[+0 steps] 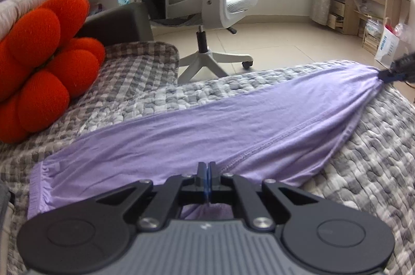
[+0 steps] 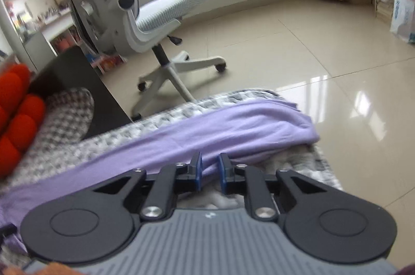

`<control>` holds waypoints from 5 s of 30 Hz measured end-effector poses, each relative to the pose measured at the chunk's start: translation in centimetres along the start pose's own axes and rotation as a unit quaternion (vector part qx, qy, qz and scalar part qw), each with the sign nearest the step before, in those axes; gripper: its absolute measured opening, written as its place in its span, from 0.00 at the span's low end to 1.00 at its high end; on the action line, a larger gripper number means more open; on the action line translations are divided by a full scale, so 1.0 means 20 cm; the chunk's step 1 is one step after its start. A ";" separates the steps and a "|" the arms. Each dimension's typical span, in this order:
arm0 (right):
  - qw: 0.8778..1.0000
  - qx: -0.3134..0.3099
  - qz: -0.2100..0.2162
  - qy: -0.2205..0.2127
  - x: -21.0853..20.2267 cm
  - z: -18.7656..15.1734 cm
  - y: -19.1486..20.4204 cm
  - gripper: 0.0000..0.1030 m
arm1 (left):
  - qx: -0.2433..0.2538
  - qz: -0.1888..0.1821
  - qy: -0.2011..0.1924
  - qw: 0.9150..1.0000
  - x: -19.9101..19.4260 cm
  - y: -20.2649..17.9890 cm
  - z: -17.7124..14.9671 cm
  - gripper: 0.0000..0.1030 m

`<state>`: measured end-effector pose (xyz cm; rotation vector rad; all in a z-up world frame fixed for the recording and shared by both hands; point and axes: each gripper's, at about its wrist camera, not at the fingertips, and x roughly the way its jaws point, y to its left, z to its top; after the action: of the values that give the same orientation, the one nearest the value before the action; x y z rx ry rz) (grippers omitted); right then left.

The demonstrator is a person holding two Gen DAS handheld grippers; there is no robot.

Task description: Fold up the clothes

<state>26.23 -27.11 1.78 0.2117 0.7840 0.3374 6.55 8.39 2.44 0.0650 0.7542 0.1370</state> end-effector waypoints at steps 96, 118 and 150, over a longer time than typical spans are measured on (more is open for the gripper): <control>0.997 0.075 -0.021 -0.023 -0.07 -0.02 -0.14 0.25 | 0.177 -0.094 0.015 0.980 -0.18 -0.13 -0.18 0.03; 0.944 0.324 0.044 -0.043 0.10 0.02 -0.61 0.07 | 0.091 -0.048 0.006 0.995 -0.10 -0.10 -0.09 0.20; 0.999 0.004 0.032 -0.037 0.25 0.18 -0.45 0.07 | 0.010 -0.042 0.035 0.998 0.01 0.04 -0.04 0.31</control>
<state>34.00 -33.82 -1.74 0.2553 0.7064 0.3846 6.04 9.32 1.71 0.0476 0.8270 0.0513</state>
